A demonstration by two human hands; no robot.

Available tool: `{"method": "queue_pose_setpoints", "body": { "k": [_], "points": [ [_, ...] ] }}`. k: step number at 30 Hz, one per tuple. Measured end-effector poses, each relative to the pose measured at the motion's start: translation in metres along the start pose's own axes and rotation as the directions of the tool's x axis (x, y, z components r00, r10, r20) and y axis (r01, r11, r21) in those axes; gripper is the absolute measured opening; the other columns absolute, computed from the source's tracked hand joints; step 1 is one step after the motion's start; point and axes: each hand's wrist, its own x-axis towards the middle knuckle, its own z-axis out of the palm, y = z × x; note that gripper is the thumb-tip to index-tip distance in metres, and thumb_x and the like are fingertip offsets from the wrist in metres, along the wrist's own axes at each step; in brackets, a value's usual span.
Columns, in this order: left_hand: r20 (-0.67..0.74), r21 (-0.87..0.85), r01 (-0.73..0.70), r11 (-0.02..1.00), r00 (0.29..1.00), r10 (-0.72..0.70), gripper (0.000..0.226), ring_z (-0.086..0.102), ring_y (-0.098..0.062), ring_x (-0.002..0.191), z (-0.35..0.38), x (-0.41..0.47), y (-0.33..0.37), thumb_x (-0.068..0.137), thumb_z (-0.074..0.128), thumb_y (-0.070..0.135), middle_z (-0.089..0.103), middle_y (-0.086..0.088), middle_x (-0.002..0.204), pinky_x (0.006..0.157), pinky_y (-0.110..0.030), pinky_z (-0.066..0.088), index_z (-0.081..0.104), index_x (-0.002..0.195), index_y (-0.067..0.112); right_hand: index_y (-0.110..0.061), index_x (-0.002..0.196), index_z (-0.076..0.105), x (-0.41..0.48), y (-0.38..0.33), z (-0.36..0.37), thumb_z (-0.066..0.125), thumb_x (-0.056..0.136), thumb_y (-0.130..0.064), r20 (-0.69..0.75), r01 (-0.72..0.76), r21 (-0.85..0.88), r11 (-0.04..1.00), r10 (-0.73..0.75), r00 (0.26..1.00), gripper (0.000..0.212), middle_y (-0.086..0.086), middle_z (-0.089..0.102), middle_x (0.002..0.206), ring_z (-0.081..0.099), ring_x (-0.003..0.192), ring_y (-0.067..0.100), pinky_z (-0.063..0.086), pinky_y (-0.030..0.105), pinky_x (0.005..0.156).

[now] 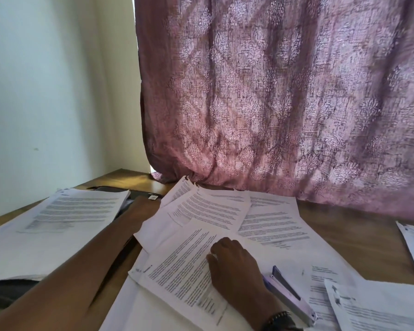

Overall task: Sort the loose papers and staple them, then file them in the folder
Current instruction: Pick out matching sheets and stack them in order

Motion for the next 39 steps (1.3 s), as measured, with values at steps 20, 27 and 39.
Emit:
{"method": "queue_pose_setpoints", "body": {
  "k": [20,27,39],
  "points": [
    [-0.532,-0.432,-0.717,0.547,0.692,0.488,0.019,0.054,-0.009,0.078,-0.061,-0.102,0.091,0.098,0.052,0.022,0.063,-0.003,0.088,0.075,-0.022,0.043,0.065,0.090,0.011,-0.038,0.099,0.062,0.011,0.011,-0.011,0.064,0.090,-0.033,-0.308,-0.045,0.567,0.822,0.262,0.914,0.011,-0.015,0.071,0.086,0.067,0.079,0.000,0.052,0.018,0.074],
    [0.060,-0.966,-0.076,0.248,0.864,0.500,0.033,0.069,-0.027,0.085,0.012,-0.092,0.087,0.080,0.063,0.031,0.070,-0.014,0.101,0.064,-0.035,0.056,0.066,0.104,0.009,-0.002,0.110,0.061,0.018,0.047,-0.071,0.046,0.086,-0.061,0.284,-0.120,0.920,-0.373,0.424,0.860,0.065,0.024,0.071,0.101,0.069,0.092,0.039,0.060,0.047,0.068],
    [0.444,-0.804,0.170,0.570,0.810,0.384,0.041,0.063,-0.034,0.108,0.086,-0.068,0.041,0.091,0.056,0.038,0.068,-0.017,0.114,0.091,-0.048,0.052,0.061,0.121,0.010,-0.002,0.126,0.057,0.001,0.117,-0.068,0.064,0.083,0.001,0.168,-0.113,0.984,-0.140,0.488,0.856,0.043,0.018,0.069,0.114,0.068,0.101,0.035,0.060,0.038,0.066]
  ]
}}
